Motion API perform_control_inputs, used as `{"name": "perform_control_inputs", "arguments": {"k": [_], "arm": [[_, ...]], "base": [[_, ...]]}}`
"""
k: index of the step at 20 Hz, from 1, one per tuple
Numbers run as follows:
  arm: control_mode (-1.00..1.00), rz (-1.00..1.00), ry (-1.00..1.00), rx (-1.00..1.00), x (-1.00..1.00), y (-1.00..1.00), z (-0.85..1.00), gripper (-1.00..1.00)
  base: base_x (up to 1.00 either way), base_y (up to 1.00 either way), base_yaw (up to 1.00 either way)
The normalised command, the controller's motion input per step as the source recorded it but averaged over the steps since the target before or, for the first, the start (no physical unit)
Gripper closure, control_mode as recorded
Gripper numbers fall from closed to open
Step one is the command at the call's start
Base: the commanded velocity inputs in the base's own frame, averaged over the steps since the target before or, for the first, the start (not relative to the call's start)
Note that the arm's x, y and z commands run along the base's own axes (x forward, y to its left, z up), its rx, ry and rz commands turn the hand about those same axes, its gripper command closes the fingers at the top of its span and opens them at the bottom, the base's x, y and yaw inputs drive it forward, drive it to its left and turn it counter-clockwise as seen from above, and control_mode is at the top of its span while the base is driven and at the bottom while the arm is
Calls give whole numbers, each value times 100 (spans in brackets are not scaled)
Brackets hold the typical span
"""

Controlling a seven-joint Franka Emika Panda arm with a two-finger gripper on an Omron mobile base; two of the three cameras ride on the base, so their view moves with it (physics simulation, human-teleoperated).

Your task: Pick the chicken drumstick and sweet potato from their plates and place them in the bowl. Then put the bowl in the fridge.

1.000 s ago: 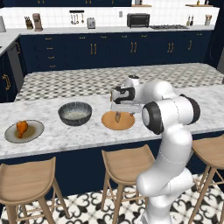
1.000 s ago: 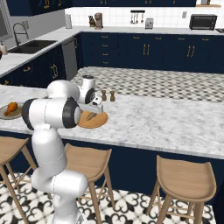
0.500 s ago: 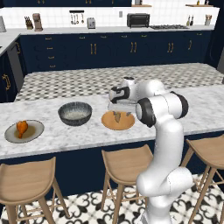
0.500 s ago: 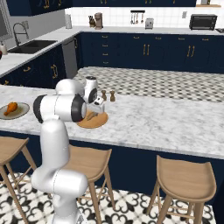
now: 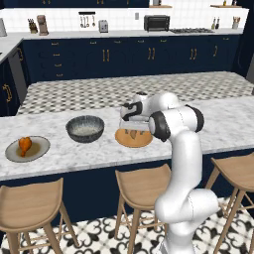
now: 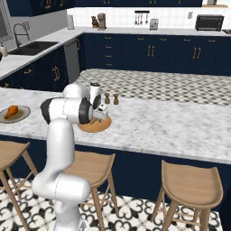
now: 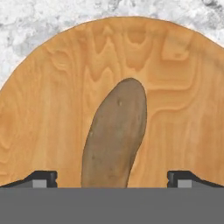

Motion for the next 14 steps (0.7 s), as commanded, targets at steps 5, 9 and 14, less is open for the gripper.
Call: {"name": "perform_control_inputs", "arguments": {"k": [5,9,14], "arm": [[-100,-3,4,0,0,10,-37,100],[-100,0,0,0,0,0,-3,100],[-100,-1,0,0,-19,8,6,100]], "base": [[0,0,0],[0,0,0],[0,0,0]]}}
